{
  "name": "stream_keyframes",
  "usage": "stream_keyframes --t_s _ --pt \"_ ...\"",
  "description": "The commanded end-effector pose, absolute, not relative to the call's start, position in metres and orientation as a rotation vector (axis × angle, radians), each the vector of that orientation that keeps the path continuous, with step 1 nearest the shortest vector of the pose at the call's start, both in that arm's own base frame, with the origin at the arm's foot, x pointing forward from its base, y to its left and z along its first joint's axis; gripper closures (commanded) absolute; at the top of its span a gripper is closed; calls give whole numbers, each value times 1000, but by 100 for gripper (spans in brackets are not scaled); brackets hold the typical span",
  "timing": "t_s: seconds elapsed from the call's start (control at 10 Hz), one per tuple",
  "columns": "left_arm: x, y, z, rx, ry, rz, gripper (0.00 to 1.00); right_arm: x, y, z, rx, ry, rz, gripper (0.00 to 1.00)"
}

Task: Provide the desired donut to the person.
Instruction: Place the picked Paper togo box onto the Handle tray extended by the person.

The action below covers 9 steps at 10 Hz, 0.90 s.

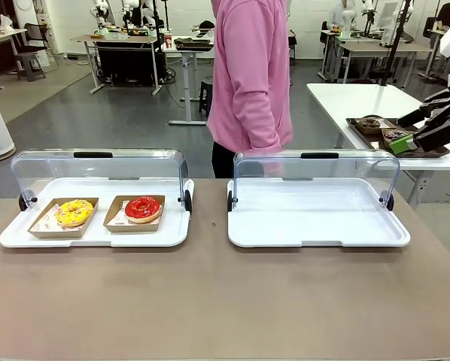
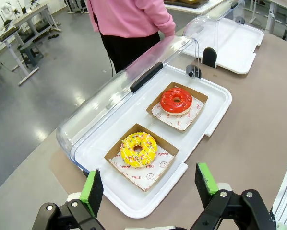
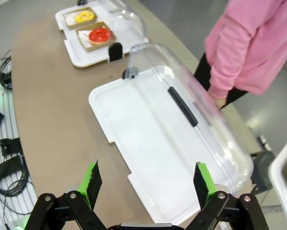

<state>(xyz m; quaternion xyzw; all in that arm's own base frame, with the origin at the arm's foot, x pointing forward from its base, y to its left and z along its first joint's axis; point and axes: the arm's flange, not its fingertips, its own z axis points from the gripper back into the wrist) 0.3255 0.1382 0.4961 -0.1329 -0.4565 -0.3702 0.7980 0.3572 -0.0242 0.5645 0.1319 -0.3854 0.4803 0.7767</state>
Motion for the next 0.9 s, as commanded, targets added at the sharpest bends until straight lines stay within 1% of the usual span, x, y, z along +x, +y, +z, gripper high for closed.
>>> stream_keyframes --t_s 0.0,0.2,0.6,0.7,0.8 --pt "326 140 495 -289 -996 -804 0 351 -20 558 268 -920 1049 0" --pt "326 140 495 -289 -996 -804 0 351 -20 559 267 -954 1062 0" --pt "326 140 495 -289 -996 -804 0 355 -17 558 291 -969 1073 0" --pt "326 140 495 -289 -996 -804 0 361 -15 557 296 -929 1017 0" --pt "326 140 495 -289 -996 -804 0 352 -17 569 275 -914 1068 0"
